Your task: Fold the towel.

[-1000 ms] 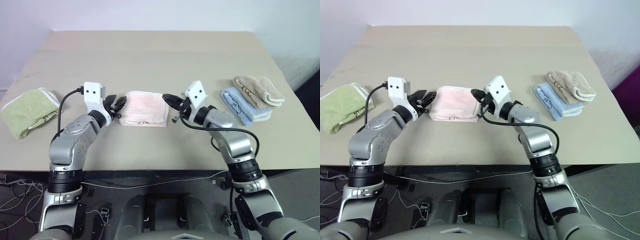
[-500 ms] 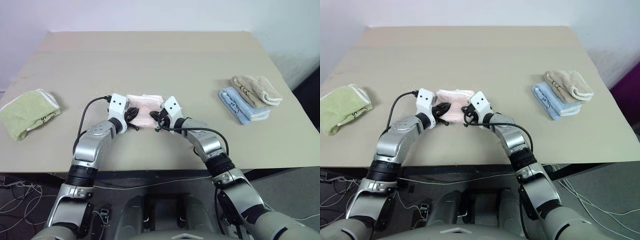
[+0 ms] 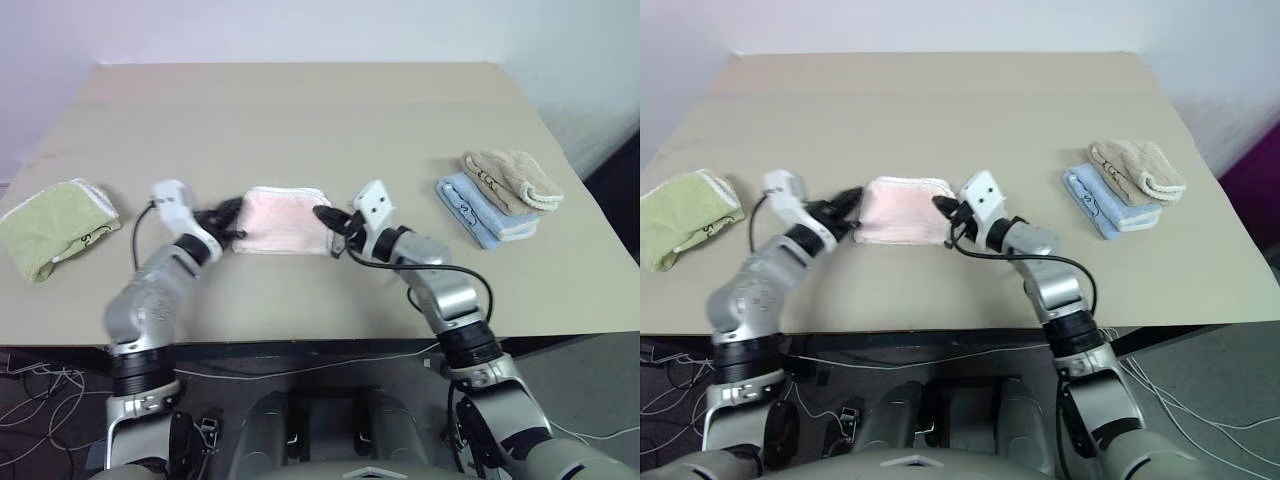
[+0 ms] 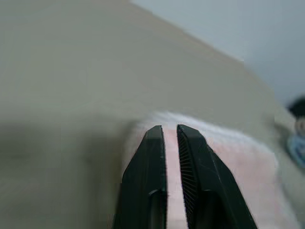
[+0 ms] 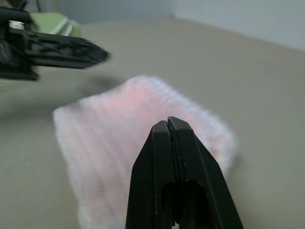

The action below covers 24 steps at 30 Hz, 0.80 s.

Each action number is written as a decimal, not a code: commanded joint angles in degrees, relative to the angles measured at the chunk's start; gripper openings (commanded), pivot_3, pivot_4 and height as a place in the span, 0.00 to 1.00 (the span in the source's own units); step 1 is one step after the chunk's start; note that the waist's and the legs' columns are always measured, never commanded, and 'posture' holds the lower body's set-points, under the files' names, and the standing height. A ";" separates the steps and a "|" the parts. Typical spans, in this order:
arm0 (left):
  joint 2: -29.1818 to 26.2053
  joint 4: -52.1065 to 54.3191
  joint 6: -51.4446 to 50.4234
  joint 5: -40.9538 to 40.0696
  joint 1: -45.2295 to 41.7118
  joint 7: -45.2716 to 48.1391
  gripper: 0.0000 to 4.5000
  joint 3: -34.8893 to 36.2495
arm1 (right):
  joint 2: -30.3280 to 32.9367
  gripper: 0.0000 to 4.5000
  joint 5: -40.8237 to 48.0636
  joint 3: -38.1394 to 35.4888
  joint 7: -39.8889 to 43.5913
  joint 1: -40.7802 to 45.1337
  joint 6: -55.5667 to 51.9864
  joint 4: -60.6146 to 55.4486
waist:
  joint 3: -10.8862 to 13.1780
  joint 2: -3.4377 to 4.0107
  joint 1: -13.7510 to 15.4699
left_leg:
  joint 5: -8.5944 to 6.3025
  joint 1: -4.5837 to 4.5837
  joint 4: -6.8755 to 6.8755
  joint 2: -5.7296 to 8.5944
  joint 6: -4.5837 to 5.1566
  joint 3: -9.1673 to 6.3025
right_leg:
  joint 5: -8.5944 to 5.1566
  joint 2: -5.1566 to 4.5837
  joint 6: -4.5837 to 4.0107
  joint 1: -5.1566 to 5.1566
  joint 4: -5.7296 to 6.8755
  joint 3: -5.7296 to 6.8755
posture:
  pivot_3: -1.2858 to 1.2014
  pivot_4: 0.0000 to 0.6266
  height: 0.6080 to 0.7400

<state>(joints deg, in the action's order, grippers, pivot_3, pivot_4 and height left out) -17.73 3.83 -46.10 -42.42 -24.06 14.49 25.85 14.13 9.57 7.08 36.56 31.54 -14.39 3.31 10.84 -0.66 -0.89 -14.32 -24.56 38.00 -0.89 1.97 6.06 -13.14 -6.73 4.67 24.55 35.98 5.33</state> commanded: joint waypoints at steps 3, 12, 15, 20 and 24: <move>-0.87 -1.63 -11.40 -13.65 -1.68 -3.13 0.52 7.36 | 2.44 0.00 0.79 -1.77 -0.14 -0.37 -1.05 -4.96 | 0.02 -0.04 0.21 | 0.04 0.00 0.02 0.02 -0.05 0.00 | 0.00 0.04 0.00 -0.03 0.00 0.03 | 0.52 0.24 1.00; -1.21 -8.45 -22.80 -19.14 -1.86 -5.47 1.00 4.85 | 3.14 0.00 0.14 -1.66 -0.92 -0.91 -0.67 -6.17 | 0.02 -0.04 0.06 | 0.14 0.01 0.03 0.02 -0.22 0.01 | -0.01 0.19 0.01 -0.04 0.00 0.02 | 0.52 0.24 1.00; -1.59 -9.85 -23.80 -17.69 -2.07 -5.15 1.00 3.02 | 3.20 0.00 0.05 -1.72 -1.28 -1.17 -0.62 -6.49 | 0.02 -0.04 0.15 | 0.15 0.02 0.02 0.02 -0.23 0.01 | -0.01 0.19 0.00 -0.05 0.00 0.02 | 0.52 0.24 1.00; 1.29 -10.09 -26.98 -18.67 -2.25 -6.56 1.00 1.01 | 3.76 0.00 0.02 -2.12 -1.84 -1.62 -0.72 -7.10 | 0.00 -0.03 0.42 | 0.14 0.04 0.03 0.06 -0.25 0.01 | -0.01 0.09 0.00 -0.08 -0.01 0.02 | 0.52 0.24 1.00; 5.79 -7.75 -30.27 -22.87 -1.88 -9.48 1.00 1.97 | 3.97 0.00 -0.01 -2.07 -2.15 -1.69 -0.69 -7.30 | -0.01 -0.03 0.79 | 0.07 0.06 0.03 0.14 -0.35 0.00 | 0.00 -0.02 0.00 -0.12 -0.01 0.02 | 0.52 0.24 1.00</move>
<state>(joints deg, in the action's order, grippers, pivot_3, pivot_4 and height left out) -14.25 -3.83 -72.04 -62.43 -27.22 6.08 30.19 17.71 9.56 5.90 34.74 29.65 -15.90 -1.07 10.83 -0.69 -0.10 -14.26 -24.50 38.03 -0.73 1.63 6.06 -13.14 -6.78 4.67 24.42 35.97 5.35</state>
